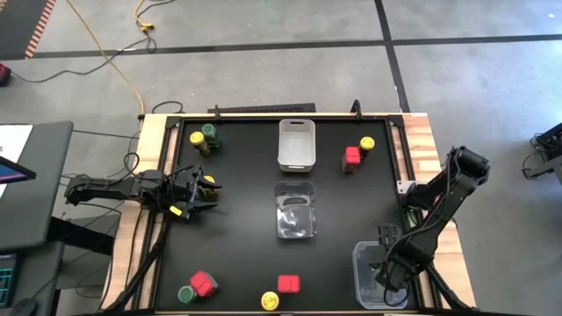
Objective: Sort spices by type
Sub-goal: Put the right green seasoning bottle into the transparent bin
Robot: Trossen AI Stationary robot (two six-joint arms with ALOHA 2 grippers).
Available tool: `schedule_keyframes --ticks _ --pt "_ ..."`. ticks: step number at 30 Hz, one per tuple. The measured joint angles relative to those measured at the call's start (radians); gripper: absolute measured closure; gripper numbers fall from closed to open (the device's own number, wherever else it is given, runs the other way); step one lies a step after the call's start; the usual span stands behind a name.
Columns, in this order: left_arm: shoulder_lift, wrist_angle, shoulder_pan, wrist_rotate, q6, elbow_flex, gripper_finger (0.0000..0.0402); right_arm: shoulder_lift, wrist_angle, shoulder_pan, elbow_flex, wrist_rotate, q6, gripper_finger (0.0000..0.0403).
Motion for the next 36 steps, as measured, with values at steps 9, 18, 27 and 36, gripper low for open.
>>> schedule_keyframes --ticks 9,18,27,36 --pt "0.0 0.0 0.0 0.0 0.0 0.0 0.0125 0.0 0.001 0.0 0.0 0.001 -0.007 0.0153" --pt "0.0 0.0 0.0 0.0 0.0 0.0 0.0125 -0.001 -0.004 0.0 0.0 0.005 0.002 0.0139" --pt "0.0 0.0 0.0 0.0 0.0 0.0 0.0125 -0.001 -0.007 0.0 0.001 0.006 0.002 0.0131" --pt "0.0 0.0 0.0 0.0 0.0 0.0 0.0125 -0.002 -0.043 -0.001 0.048 0.006 0.002 0.0131"
